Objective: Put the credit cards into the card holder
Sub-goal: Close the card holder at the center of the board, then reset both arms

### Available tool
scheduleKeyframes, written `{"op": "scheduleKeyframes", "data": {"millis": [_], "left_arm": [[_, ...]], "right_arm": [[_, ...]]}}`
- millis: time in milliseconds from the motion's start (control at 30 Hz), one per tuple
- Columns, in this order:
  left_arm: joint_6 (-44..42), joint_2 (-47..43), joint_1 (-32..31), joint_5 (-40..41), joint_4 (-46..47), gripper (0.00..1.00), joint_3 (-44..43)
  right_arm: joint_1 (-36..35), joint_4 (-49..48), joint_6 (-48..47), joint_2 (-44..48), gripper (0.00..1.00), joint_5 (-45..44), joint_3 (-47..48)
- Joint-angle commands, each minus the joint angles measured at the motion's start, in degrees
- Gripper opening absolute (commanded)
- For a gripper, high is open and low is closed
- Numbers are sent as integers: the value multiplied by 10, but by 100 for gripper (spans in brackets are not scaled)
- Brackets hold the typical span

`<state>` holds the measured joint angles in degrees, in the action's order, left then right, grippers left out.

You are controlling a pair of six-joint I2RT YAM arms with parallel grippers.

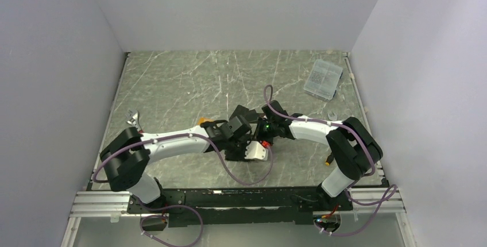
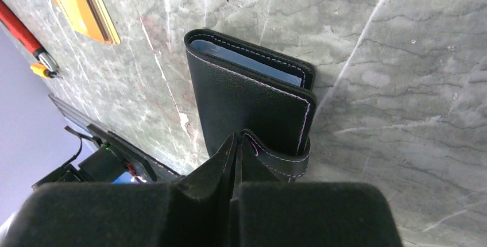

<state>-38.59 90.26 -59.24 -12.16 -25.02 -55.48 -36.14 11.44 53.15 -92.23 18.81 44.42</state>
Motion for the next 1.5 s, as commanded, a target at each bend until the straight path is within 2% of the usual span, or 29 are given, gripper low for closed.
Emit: {"op": "scheduleKeyframes", "data": {"millis": [0,33,133,267,367,433,500,633,733,800,900,967,1033,1100,1200,1300,1467], "left_arm": [[-2,-66,38,-33,-96,81,-63],[-1,-78,53,-46,-114,97,-77],[5,-121,106,-79,-158,99,-105],[16,-192,187,-99,-191,99,-125],[30,-233,259,-96,-201,99,-129],[38,-257,301,-83,-195,99,-123],[52,-281,337,-52,-184,99,-113],[63,-338,393,-5,-142,99,-62],[85,-358,435,-17,-137,100,-41],[106,-362,470,-28,-124,100,-28],[138,-341,544,-59,-109,99,-26],[169,-318,587,-78,-89,99,-27],[203,-302,640,-83,-40,99,-8],[245,-296,684,-89,55,99,34],[292,-287,729,-140,192,99,119],[310,-272,739,-135,337,99,214],[319,-221,739,-127,449,99,273]], "right_arm": [[9,61,-23,-15,0,-72,-20],[9,61,-23,-15,0,-72,-18],[9,49,-26,-11,0,-64,-13],[9,36,-35,5,8,-52,-2],[9,29,-43,30,24,-42,20],[8,31,-51,49,40,-38,43],[8,40,-65,69,54,-29,76],[7,48,-97,97,76,5,142],[7,53,-129,107,86,48,188],[8,78,-159,117,89,36,224],[23,106,-197,151,91,-43,238],[42,125,-212,175,93,-135,229],[60,124,-223,199,95,-251,197],[76,92,-250,232,95,-352,140],[84,-22,-302,300,99,-520,14],[108,-161,-342,339,99,-655,-111],[170,-423,-392,340,99,-704,-282]]}}
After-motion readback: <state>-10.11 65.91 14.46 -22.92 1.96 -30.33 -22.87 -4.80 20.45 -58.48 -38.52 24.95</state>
